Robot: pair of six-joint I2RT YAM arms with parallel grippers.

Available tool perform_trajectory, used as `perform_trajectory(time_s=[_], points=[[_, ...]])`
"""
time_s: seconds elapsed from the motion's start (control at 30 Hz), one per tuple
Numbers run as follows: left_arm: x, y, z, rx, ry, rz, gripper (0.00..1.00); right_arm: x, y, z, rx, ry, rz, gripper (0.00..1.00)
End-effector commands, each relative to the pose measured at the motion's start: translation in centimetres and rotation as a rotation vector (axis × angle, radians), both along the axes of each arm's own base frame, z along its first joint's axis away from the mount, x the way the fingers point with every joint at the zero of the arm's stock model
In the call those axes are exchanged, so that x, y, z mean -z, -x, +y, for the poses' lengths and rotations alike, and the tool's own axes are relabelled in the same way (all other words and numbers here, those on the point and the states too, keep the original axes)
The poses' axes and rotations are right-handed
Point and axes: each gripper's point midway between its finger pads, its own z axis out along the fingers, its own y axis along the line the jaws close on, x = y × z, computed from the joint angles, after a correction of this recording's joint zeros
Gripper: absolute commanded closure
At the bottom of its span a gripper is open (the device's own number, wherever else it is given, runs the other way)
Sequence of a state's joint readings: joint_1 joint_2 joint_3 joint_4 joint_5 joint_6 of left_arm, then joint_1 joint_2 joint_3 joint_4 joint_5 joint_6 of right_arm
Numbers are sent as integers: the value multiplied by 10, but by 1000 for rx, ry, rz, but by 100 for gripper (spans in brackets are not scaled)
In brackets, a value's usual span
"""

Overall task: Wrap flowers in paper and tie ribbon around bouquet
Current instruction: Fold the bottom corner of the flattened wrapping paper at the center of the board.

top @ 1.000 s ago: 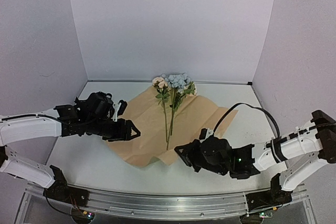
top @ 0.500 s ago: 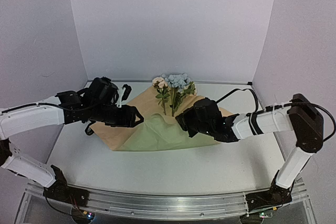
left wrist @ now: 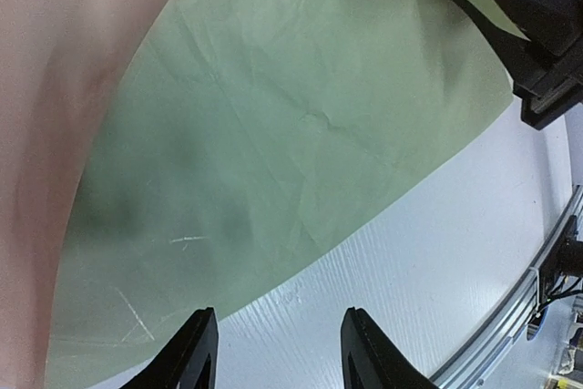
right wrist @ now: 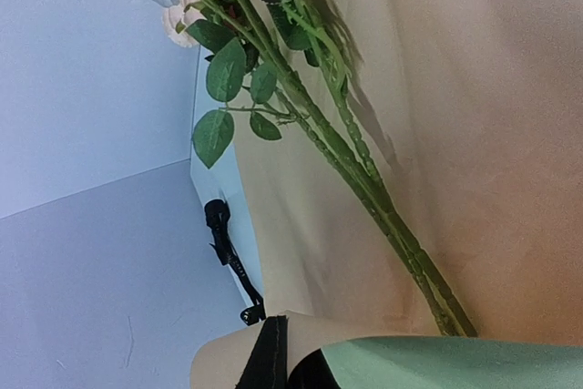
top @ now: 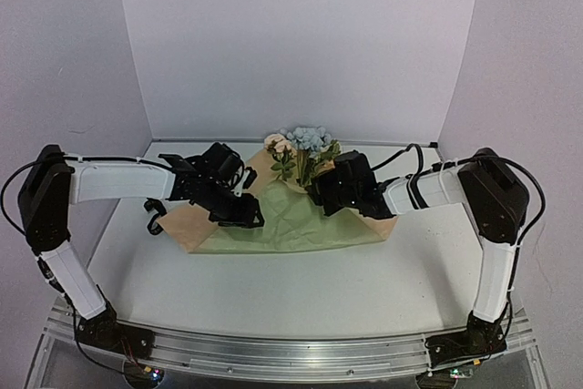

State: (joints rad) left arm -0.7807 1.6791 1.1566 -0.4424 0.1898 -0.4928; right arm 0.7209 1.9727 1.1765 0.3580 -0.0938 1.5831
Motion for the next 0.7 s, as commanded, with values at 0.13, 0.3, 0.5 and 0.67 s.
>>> perform_trajectory(time_s=[0.13,0.3,0.5,0.67], points=[[26,-21,-19,37,49,56,60,13,-15,6,-8,-23,36,100],[53,-23,-12,18,33,101,62,22,-15,2,-13,1,45,100],[78,-24,-5,-6,5,140,63,24,-14,-4,-35,42,40,94],[89,-26,-2,-15,-11,153,63,13,-9,-5,-76,78,18,82]])
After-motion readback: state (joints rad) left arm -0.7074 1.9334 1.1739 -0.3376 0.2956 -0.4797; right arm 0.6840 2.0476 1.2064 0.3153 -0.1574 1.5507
